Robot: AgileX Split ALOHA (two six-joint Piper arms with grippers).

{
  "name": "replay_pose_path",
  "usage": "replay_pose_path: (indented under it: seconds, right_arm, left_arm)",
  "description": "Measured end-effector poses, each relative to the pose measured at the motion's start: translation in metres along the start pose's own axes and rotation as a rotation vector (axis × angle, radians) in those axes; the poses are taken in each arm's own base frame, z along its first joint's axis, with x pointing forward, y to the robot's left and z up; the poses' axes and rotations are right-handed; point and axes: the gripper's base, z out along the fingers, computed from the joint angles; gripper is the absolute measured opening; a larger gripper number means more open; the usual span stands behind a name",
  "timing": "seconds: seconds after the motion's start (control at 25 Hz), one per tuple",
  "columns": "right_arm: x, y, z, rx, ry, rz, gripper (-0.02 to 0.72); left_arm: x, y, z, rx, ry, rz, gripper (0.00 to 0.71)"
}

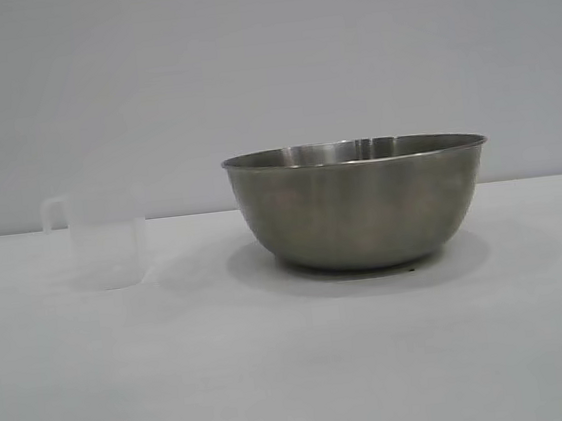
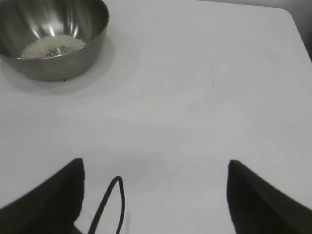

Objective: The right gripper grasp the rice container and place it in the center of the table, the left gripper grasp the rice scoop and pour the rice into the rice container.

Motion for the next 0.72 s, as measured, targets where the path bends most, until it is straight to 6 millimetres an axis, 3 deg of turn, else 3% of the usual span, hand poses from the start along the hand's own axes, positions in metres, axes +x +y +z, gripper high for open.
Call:
replay_pose_path:
  seconds: [0.32, 0.72]
  right_arm:
    - [0.000, 0.000, 0.000, 0.000, 0.000, 0.000, 0.555]
    - [0.000, 0.000, 0.000, 0.000, 0.000, 0.000, 0.555]
  left_arm:
    - [0.004, -0.001, -0.011, 0.017, 0.095, 0.005, 0.260]
    - [0.016, 0.000, -0.009, 0.010, 0.198, 0.044, 0.260]
